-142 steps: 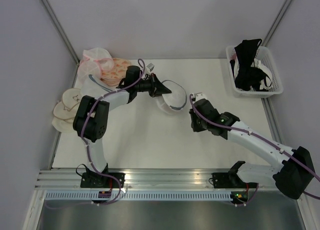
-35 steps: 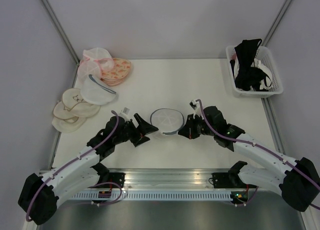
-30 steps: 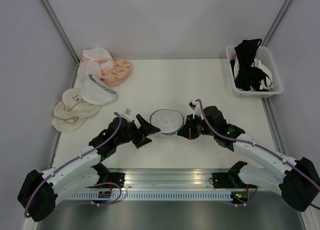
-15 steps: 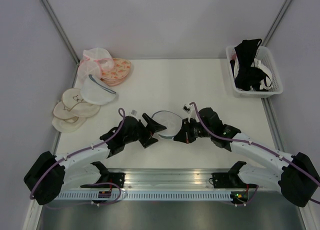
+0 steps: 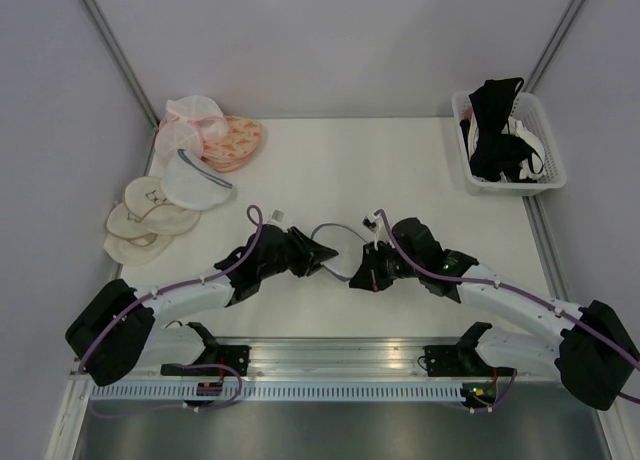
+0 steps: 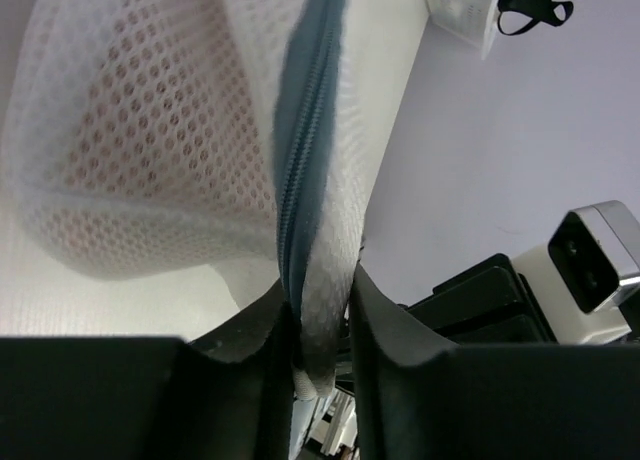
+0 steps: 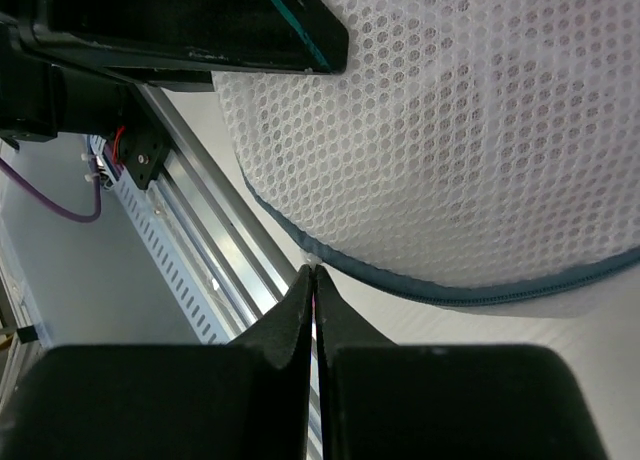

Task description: Unzip the laundry bag and remove the bra

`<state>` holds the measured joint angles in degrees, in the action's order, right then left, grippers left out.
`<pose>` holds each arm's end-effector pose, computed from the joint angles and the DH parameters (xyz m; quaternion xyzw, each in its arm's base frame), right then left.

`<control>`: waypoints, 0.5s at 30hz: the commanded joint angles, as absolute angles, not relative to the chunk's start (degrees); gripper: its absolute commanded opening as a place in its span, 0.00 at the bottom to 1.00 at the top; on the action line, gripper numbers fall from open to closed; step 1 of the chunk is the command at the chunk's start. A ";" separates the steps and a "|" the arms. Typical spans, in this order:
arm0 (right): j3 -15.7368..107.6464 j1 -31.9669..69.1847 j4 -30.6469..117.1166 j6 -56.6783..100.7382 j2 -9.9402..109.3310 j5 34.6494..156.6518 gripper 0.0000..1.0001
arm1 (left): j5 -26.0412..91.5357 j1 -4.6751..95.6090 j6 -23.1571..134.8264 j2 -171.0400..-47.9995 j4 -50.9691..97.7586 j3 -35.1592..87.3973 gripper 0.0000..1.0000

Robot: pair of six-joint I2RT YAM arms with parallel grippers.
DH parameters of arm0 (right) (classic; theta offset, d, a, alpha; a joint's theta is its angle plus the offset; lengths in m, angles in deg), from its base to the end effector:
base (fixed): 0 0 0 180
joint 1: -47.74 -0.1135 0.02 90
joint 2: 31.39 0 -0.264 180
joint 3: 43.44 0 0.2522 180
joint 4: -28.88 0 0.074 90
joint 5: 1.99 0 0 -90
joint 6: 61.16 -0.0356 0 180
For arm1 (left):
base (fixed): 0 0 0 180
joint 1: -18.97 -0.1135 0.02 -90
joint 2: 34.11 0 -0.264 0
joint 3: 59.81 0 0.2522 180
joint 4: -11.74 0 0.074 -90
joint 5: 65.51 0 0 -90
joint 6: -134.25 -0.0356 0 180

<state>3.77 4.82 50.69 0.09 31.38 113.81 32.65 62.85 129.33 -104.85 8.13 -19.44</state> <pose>0.1553 0.1655 0.2162 -0.2060 0.8549 0.4152 0.2332 0.1753 -0.1756 0.1860 -0.2639 0.8082 -0.4980 0.1706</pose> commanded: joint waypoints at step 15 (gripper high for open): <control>12.94 4.49 73.83 5.29 31.10 90.39 0.00 | 43.45 56.25 122.23 -109.59 1.70 -18.63 0.02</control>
